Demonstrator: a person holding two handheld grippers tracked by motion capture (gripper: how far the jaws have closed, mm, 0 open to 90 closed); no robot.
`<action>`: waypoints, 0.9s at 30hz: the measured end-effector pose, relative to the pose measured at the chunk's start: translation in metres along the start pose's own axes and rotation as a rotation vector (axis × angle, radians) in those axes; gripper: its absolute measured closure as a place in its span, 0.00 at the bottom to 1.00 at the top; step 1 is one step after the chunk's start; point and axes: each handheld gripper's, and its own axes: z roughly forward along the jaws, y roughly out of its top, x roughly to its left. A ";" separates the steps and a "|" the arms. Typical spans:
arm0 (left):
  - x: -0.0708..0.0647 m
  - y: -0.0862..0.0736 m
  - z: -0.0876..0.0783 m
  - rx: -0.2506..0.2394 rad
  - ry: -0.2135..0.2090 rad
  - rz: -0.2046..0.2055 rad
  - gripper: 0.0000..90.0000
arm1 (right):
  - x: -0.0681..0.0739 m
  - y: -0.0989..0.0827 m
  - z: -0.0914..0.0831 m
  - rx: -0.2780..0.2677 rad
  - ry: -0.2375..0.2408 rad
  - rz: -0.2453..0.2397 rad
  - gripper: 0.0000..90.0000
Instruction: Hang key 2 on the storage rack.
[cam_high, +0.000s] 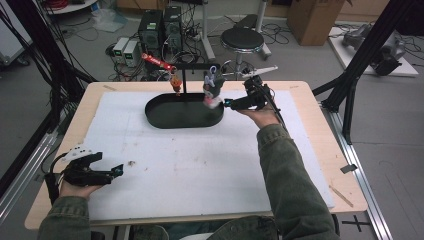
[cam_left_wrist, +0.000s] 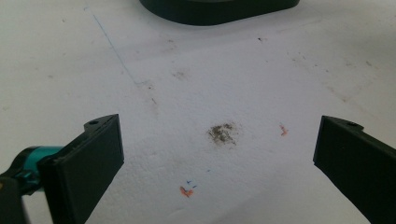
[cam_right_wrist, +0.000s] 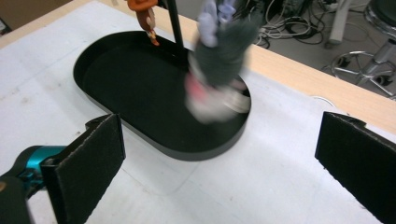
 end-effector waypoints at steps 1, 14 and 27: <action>0.000 0.000 0.000 0.000 0.001 0.000 0.02 | -0.001 -0.003 -0.001 -0.007 0.000 0.002 0.01; -0.001 0.000 0.001 0.002 0.001 -0.001 0.02 | -0.008 -0.033 -0.035 -0.097 -0.044 0.014 0.01; -0.001 0.000 0.000 0.004 0.002 -0.001 0.02 | -0.011 -0.075 -0.054 -0.148 -0.080 0.004 0.00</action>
